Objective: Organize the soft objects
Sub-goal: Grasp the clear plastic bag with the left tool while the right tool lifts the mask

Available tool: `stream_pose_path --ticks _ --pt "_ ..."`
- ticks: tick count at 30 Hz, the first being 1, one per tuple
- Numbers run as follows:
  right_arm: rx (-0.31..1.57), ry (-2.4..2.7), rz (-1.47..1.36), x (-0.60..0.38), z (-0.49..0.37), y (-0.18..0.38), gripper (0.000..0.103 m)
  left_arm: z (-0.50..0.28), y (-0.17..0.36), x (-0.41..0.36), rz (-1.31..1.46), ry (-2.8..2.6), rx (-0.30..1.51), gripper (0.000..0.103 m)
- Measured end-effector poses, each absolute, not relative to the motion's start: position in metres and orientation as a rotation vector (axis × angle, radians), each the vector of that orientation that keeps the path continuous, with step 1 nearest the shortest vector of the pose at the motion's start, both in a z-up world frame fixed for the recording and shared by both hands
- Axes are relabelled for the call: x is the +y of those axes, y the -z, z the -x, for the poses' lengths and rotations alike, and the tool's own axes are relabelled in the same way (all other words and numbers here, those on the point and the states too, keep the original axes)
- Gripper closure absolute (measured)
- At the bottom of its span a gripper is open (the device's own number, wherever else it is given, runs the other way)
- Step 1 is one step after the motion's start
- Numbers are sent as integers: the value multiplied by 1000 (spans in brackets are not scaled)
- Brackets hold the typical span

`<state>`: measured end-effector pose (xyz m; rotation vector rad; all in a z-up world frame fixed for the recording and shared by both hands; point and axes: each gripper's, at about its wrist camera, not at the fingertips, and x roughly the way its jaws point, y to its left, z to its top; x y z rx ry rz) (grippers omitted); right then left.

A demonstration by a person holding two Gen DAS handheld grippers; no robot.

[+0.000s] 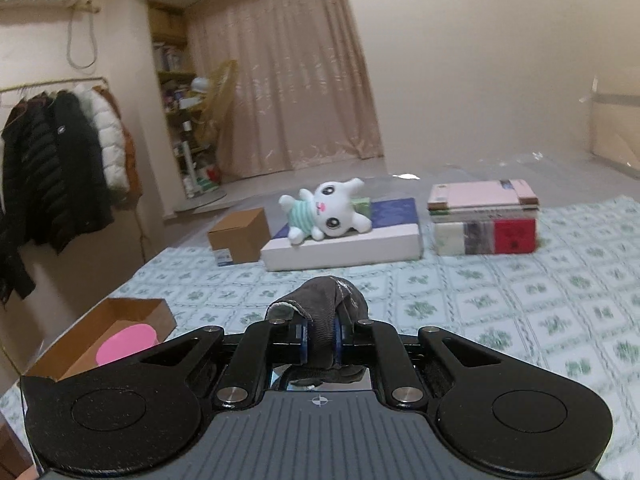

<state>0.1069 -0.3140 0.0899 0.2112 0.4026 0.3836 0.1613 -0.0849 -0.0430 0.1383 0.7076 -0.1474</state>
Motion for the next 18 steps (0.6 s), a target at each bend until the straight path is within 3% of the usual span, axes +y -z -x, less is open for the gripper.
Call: stream_pose_path --ticks 4,7,18 --pt "400 -356 -244 -320 -97 -90 92 -156 35 -81 -129 155 701 96" --pt "393 -344 -250 -321 -89 -93 92 -148 26 -79 -125 165 690 100" --pt "282 -308 -249 -326 -40 -133 92 -107 -36 -69 -104 231 592 101"
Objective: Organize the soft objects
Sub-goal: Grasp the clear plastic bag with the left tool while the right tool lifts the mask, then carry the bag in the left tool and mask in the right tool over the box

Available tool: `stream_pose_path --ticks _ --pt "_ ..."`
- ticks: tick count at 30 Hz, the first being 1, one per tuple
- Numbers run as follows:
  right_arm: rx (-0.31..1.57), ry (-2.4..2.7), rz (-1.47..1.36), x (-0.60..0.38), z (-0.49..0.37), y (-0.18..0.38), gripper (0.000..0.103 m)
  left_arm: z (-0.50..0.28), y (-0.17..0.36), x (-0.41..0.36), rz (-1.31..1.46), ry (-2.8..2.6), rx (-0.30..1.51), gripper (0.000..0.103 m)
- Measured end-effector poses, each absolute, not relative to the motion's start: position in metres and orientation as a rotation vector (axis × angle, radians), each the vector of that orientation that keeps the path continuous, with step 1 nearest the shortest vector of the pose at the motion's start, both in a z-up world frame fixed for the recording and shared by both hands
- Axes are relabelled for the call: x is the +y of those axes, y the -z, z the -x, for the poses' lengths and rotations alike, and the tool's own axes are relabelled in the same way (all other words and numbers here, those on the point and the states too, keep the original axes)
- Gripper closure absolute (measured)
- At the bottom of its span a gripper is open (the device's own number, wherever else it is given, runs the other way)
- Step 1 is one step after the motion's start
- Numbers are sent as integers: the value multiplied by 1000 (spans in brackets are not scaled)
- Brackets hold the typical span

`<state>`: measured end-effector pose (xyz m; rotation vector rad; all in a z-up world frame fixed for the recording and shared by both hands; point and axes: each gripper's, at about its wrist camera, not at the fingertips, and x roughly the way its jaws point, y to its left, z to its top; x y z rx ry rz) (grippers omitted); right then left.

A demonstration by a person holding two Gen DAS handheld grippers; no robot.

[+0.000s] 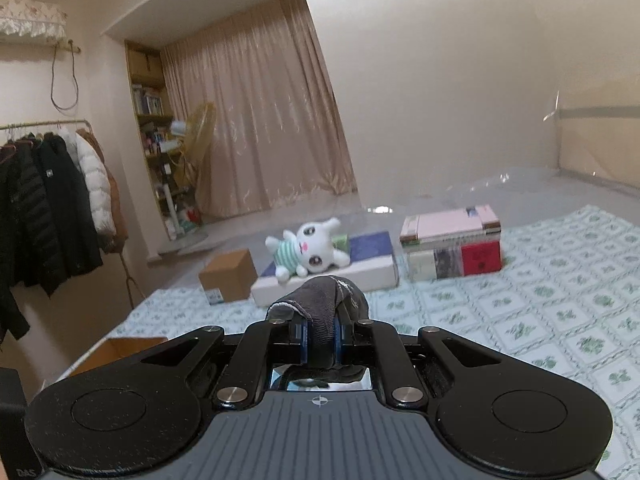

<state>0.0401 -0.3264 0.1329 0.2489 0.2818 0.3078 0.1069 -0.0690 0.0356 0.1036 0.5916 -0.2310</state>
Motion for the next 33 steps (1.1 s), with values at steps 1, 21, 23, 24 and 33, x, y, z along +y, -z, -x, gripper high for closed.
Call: stream_pose_path --ticks 1,21,23,24,33 --pt "273 -309 -246 -325 -35 -137 92 -103 -40 -68 -101 238 586 101" --pt "254 -504 -252 -251 15 -174 92 -26 -99 3 -94 193 503 101" --pt "258 -537 -247 -236 16 -175 92 -22 -103 15 -90 173 498 101" --pt "261 -558 -242 -228 15 -177 92 -19 -105 22 -86 161 495 101" --pt "272 -723 -219 -153 2 -192 92 -3 -120 96 -61 37 475 101"
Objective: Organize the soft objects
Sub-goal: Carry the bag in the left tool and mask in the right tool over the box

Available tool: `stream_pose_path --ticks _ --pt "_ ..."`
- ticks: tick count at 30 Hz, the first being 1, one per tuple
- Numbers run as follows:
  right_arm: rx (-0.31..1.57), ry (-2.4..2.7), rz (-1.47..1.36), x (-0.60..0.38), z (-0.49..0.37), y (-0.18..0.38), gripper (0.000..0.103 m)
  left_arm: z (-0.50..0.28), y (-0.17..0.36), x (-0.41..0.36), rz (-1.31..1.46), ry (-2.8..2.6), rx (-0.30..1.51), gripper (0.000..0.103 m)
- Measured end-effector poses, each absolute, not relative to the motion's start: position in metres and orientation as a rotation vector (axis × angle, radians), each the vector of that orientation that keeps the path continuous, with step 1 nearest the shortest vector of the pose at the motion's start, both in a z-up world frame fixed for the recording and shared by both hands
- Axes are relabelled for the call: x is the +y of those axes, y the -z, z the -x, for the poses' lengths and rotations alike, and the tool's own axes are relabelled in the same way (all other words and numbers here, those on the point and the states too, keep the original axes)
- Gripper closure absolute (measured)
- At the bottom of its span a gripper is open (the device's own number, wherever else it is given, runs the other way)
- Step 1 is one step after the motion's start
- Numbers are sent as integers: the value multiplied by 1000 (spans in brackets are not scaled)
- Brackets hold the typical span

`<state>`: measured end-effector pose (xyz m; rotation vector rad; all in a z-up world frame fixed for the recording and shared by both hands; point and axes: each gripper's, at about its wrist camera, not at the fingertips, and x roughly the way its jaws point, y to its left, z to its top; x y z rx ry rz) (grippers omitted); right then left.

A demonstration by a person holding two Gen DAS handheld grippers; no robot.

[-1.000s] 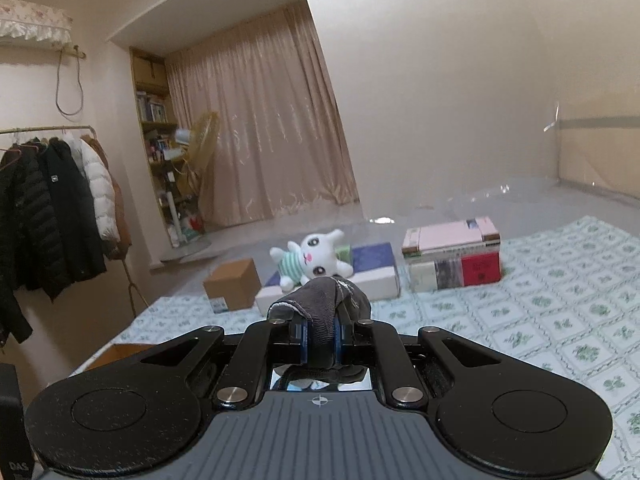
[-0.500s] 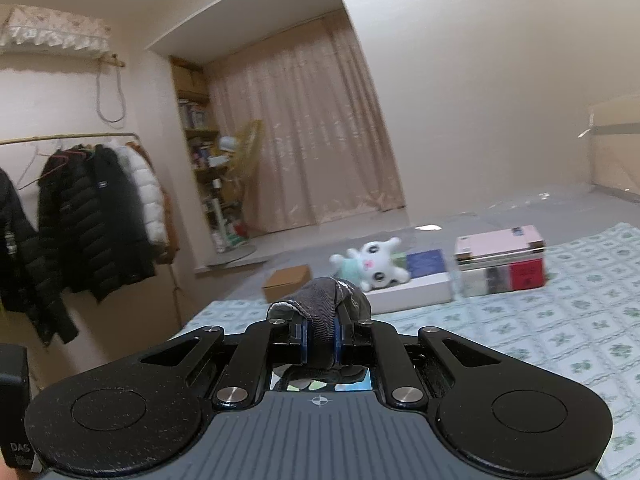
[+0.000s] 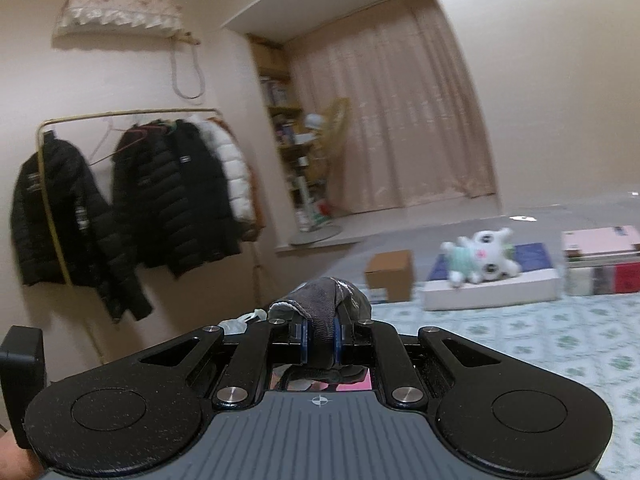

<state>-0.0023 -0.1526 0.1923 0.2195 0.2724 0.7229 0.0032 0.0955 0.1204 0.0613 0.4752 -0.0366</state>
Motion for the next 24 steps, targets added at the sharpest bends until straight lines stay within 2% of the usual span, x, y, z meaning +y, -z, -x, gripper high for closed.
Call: stream_pose_path --ticks 11,24 --pt "346 -874 -169 -30 -34 -182 92 -8 -119 189 -53 -93 504 101" --pt "430 -891 -15 70 -93 -110 91 -81 -73 260 -61 -88 609 101"
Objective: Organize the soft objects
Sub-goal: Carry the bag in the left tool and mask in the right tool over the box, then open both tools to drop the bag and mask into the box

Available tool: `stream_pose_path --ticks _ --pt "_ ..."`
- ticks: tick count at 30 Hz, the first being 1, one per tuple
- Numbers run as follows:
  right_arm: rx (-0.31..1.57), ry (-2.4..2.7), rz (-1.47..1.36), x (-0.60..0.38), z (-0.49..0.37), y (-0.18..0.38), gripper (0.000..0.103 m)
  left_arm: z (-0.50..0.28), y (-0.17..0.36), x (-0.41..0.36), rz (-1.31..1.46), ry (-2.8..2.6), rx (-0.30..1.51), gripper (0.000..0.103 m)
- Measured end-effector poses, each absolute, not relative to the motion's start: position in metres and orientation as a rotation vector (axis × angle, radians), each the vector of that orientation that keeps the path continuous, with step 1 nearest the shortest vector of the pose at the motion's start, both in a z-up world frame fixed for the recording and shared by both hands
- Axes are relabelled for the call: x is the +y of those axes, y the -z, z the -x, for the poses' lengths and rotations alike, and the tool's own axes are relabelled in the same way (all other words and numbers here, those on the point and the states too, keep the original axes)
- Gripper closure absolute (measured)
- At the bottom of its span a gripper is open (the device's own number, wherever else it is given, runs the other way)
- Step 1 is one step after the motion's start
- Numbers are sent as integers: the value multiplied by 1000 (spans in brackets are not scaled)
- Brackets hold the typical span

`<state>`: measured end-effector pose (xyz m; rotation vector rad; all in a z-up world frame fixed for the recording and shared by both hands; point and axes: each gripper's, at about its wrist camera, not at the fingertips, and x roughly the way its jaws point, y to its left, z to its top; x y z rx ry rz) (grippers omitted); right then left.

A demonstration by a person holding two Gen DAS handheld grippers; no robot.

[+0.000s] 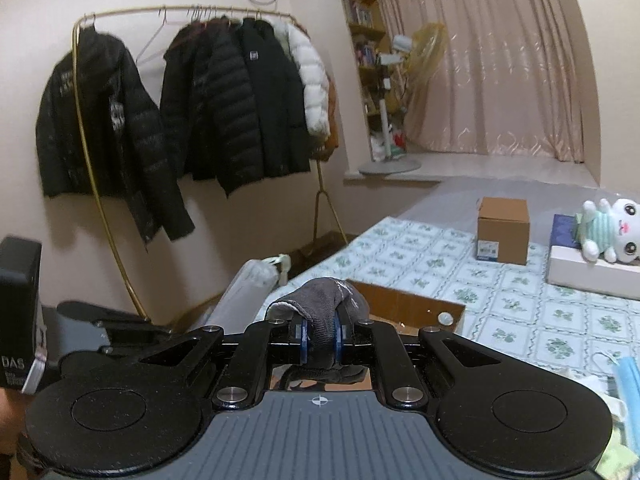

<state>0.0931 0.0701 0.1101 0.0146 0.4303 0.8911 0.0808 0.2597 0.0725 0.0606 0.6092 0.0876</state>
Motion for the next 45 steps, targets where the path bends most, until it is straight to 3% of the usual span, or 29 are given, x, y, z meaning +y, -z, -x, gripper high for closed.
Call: stream_pose_path --ticks 18,21,26,28,30,32,37,45 --pt "625 -846 90 136 -158 -1 91 -159 4 298 -74 -23 754 99" --pt "650 -842 90 137 -160 10 91 -165 10 302 -58 -19 768 94" --pt "658 -854 108 134 -161 15 90 -162 9 305 -38 -21 764 78" --pt "659 -852 117 134 -158 13 82 -158 6 305 -38 -24 759 72" --pt "651 -849 119 131 -155 10 56 -153 1 305 -34 -29 749 65" --pt "634 -855 121 129 -151 7 39 -147 -4 305 -26 -32 739 60" --pt "595 -861 153 124 -135 -6 33 -128 -19 302 -11 -50 710 44" --pt "556 -828 103 82 -99 -30 30 -92 -40 285 6 -84 658 30"
